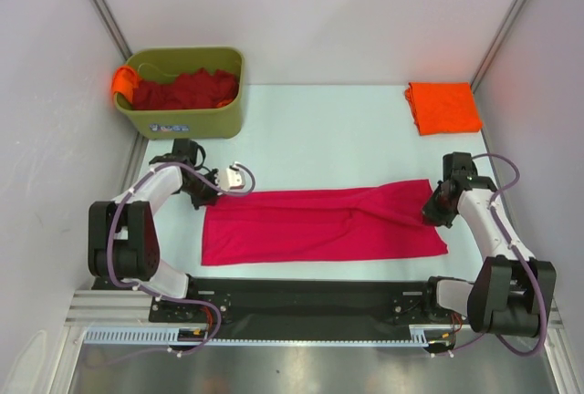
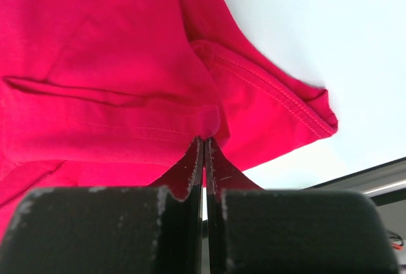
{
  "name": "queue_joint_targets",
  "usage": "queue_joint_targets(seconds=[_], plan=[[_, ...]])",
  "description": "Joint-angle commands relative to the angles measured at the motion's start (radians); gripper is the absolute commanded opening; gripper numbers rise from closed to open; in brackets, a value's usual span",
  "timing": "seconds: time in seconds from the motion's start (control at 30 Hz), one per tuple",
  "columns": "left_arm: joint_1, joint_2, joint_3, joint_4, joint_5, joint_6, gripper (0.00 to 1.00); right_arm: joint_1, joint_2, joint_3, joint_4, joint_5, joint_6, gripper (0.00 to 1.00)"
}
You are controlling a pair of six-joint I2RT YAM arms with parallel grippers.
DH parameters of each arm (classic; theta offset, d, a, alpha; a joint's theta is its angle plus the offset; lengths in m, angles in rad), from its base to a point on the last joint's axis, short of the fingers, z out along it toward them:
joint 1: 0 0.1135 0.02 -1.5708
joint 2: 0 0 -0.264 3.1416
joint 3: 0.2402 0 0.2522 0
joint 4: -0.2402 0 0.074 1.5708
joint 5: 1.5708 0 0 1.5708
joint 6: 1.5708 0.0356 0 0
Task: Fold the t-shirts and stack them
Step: Fold the tshirt
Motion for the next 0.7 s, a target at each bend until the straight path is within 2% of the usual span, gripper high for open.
queue_joint_targets(seconds=[0.0,0.1,0.17,0.2,0.23,0.27,0.33,0.4,0.47,0.53,0.6,0.67], plan=[[0.004,-0.02,-0.021,0.004,-0.014,0.053,0.05,-0.003,0.034,-0.002,0.029,-0.012,0.032,0.0],[0.004,-0.02,-0.03,0.007,-0.017,0.059,0.08,-0.005,0.054,-0.001,0.031,0.004,0.04,0.0],[0.004,-0.02,-0.03,0.0,-0.019,0.059,0.13,-0.008,0.057,-0.001,0.023,0.022,0.049,0.09],[0.004,-0.02,-0.025,-0.005,-0.019,0.06,0.16,-0.011,0.06,0.004,0.017,0.028,0.052,0.17],[0.004,-0.02,-0.021,-0.02,-0.017,0.065,0.29,-0.015,0.057,0.01,0.002,0.042,0.06,0.41],[0.004,-0.02,-0.014,-0.037,-0.016,0.071,0.37,-0.035,0.054,0.016,-0.009,0.045,0.061,0.49],[0.004,-0.018,0.022,-0.103,0.001,0.089,0.52,-0.052,0.018,0.037,-0.024,0.062,0.061,0.52],[0.004,-0.012,0.085,-0.152,0.027,0.088,0.61,-0.038,-0.024,0.063,-0.03,0.064,0.046,0.52],[0.006,-0.004,0.134,-0.212,0.047,0.073,0.62,0.0,-0.088,0.102,0.005,0.056,0.017,0.52],[0.006,0.008,0.202,-0.253,0.079,0.034,0.63,0.089,-0.109,0.111,0.084,0.026,-0.009,0.5],[0.006,0.012,0.243,-0.264,0.099,0.002,0.64,0.194,-0.063,0.116,0.126,-0.002,-0.04,0.5],[0.006,0.011,0.248,-0.247,0.125,-0.058,0.68,0.221,0.035,0.143,0.143,-0.027,-0.049,0.48]])
